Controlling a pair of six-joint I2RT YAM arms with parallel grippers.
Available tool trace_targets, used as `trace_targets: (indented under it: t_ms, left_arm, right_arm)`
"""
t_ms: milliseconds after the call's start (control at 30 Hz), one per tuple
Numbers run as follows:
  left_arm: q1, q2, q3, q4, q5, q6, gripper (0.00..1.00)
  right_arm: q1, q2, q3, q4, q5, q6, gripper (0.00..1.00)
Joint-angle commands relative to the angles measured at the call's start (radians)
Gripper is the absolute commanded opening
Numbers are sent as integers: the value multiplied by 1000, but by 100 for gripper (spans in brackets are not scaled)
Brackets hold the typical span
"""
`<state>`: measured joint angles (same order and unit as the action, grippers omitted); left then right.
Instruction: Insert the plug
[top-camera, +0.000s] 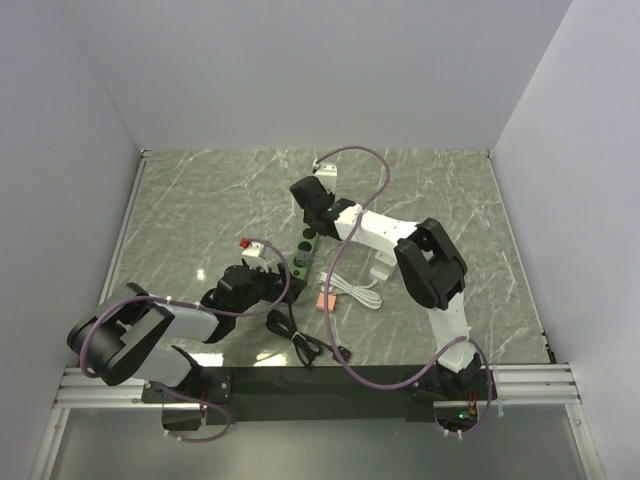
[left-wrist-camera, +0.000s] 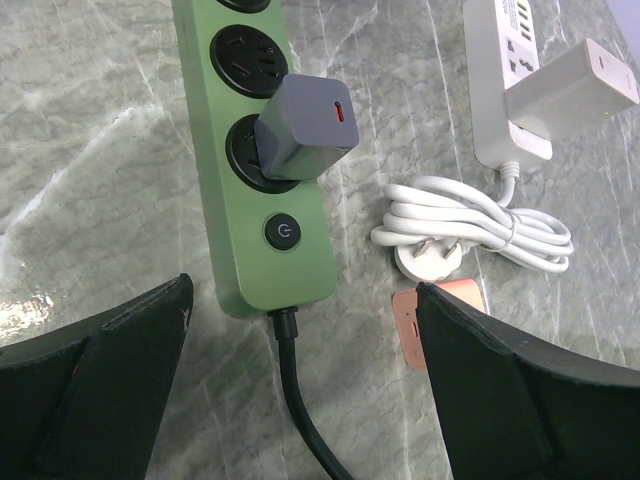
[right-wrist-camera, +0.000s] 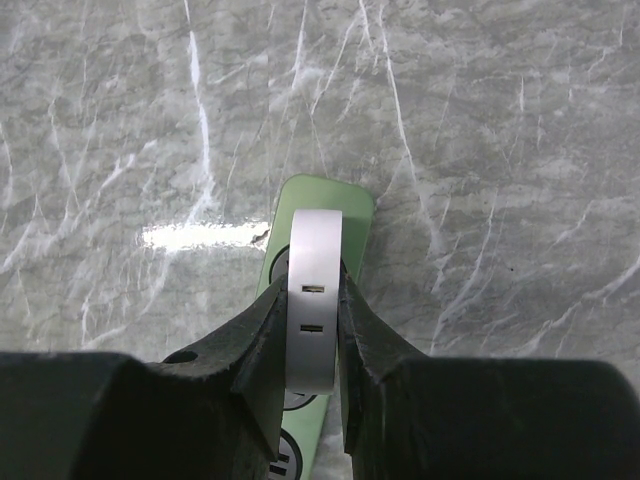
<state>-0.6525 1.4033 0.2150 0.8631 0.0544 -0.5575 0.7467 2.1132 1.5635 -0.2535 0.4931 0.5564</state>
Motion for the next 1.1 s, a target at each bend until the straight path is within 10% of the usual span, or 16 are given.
trace_targets:
  t_ms: [0, 467, 1067]
  left_arm:
    - [-6, -15, -6, 36, -16, 16, 99]
    - [-6, -1, 6, 28, -27, 24, 99]
    - [-18, -16, -23, 114, -53, 62, 99]
  right_arm:
    - [31, 123, -100, -299, -283, -15, 5]
    - [28, -8, 1, -331, -133, -30, 58]
    - [29, -697, -443, -50, -100, -90, 88]
